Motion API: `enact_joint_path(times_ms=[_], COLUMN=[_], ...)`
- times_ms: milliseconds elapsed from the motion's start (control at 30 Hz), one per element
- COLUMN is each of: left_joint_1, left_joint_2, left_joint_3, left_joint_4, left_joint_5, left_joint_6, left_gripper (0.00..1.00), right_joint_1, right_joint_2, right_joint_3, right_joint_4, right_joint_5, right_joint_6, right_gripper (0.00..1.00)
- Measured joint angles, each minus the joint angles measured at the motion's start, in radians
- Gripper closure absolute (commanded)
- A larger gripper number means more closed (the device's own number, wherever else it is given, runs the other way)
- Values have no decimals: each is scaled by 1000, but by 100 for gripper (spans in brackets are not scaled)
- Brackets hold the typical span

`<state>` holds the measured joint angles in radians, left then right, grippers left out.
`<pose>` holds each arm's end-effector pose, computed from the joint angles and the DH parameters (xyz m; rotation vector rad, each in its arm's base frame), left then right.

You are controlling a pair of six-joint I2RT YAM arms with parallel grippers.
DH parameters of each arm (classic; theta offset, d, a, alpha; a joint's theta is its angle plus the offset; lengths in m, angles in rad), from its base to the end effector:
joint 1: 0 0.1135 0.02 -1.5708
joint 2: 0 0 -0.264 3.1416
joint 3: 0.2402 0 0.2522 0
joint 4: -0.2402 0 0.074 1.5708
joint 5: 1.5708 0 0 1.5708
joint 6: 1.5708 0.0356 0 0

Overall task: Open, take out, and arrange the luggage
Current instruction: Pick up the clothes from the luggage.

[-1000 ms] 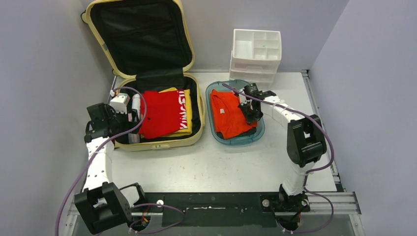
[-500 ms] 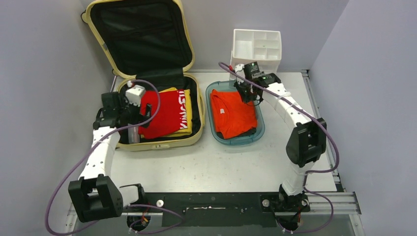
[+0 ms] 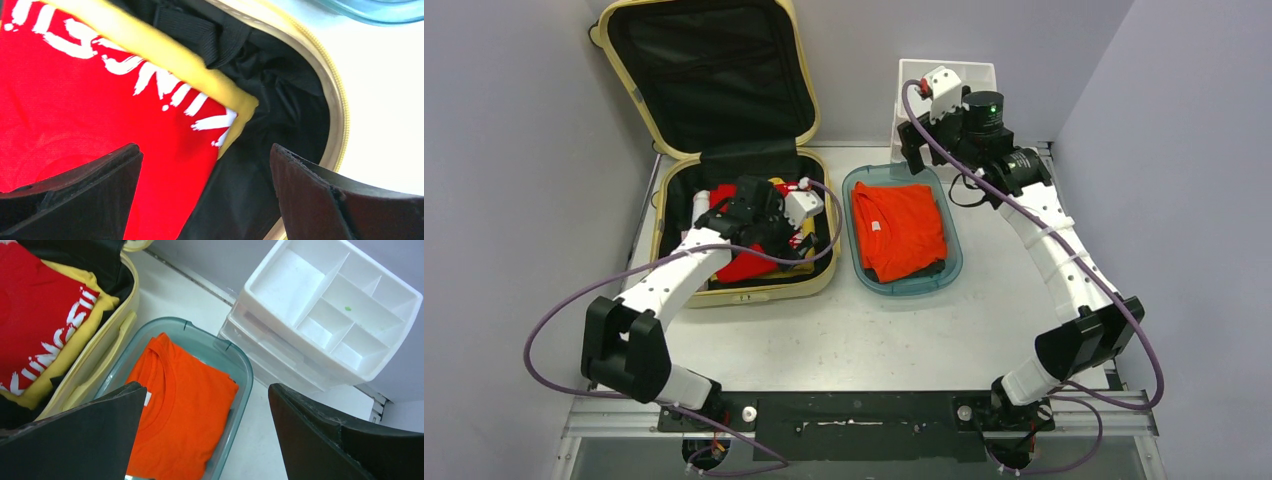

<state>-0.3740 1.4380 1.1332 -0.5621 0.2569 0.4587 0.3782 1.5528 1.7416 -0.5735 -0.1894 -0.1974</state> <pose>0.2824 -0.1205 0.2762 1.0816 2.1627 -0.2741 0.3187 0.1338 0.4415 -0.6754 1.8405 0.3041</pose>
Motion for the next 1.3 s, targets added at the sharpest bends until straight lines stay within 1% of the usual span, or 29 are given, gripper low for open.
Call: enact_joint_path(times_ms=[133,300,400,433,533,600,667,700,733,800,900,1067,1133,1200,1233,1300], left_joint_1=[-39,-45,-58,-65,-86,-95,-97,-97,-96,-96,-96,-90,-80,-60,-47,-17], left_joint_2=[43,105,126,130,138,145,154,158,160,164,164,164,164,164,163,159], left_joint_3=[0,0,-1,-2,-13,-18,-18,-18,-18,-18,-18,-18,-14,-7,-2,5], left_joint_4=[-2,13,23,27,40,41,41,41,40,38,35,35,35,35,34,32], left_joint_5=[-11,-26,-40,-46,-62,-70,-78,-82,-86,-92,-97,-100,-96,-80,-67,-35], left_joint_6=[-5,-27,-33,-34,-37,-37,-38,-37,-37,-38,-39,-43,-48,-54,-56,-60], left_gripper=[3,3,7,10,23,28,30,33,37,51,68,90,95,97,100,100], right_joint_1=[-10,-10,-9,-9,-9,-9,-5,-3,0,11,32,77,90,100,103,108], right_joint_2=[0,0,0,0,0,0,0,1,2,12,43,109,138,163,177,203], right_joint_3=[-16,-32,-48,-55,-66,-67,-67,-67,-66,-56,-25,27,52,69,74,86], right_joint_4=[51,73,86,88,89,90,95,96,95,94,93,93,95,103,109,118], right_joint_5=[-22,-55,-63,-63,-69,-79,-90,-94,-98,-109,-124,-152,-163,-175,-182,-193], right_joint_6=[26,51,58,60,64,70,76,79,79,83,89,123,153,187,211,260], right_gripper=[10,11,12,12,14,15,16,16,17,17,19,21,21,20,20,19])
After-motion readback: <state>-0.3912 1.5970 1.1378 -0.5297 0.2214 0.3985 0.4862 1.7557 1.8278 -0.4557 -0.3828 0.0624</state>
